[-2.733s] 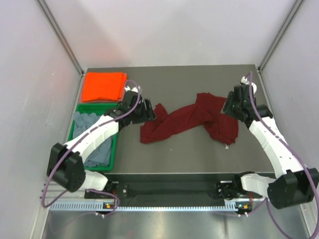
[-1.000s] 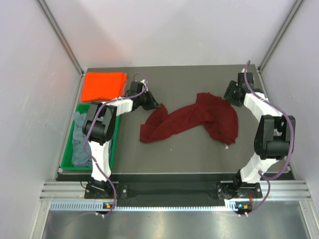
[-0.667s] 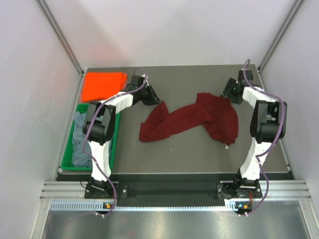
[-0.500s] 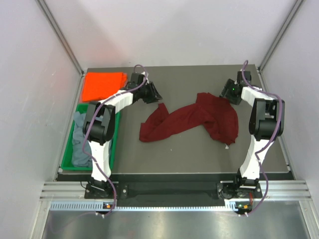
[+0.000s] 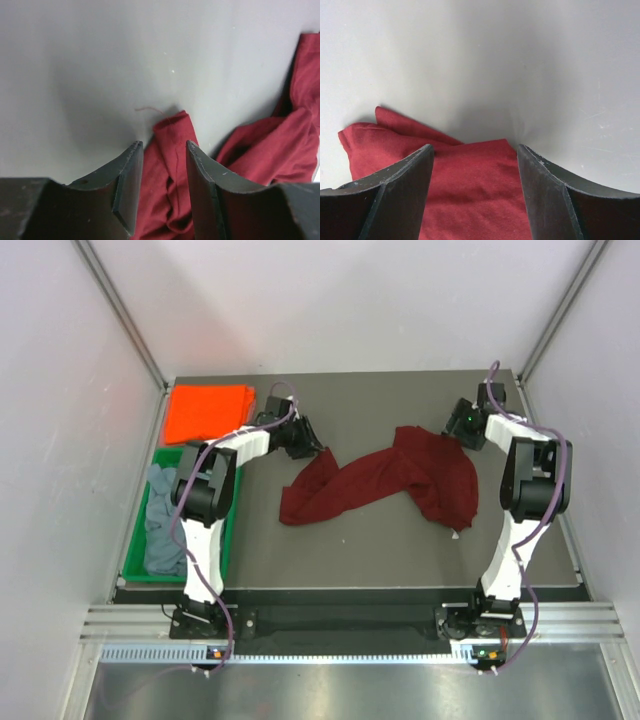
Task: Fold and stack the t-shirts
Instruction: Flatten the tshirt out
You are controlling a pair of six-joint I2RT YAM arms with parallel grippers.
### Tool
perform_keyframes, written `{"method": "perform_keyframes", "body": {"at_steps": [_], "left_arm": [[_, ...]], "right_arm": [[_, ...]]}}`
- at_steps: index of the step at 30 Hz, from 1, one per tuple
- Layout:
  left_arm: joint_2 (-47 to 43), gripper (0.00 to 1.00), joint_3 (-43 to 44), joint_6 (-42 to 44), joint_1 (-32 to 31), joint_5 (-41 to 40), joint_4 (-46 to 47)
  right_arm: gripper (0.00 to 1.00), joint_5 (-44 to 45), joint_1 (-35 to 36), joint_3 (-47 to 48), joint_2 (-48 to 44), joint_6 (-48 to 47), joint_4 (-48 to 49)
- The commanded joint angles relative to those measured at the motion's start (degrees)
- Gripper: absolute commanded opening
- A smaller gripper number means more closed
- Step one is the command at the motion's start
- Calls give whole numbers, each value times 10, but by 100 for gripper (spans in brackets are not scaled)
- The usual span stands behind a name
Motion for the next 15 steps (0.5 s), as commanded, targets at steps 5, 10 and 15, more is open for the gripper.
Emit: {"method": "perform_keyframes", "body": {"at_steps": [5,10,15], "left_arm": [[40,44,14,-20,-1,17,65],[52,41,24,-23,-1,18,67],[53,7,35,-24,-1,23,59]], "right_arm": [[68,1,-18,-6,-30,-4,20],[70,-16,-20,4,-12,-14,29],[71,-17,-23,22,17,-17,32]]}}
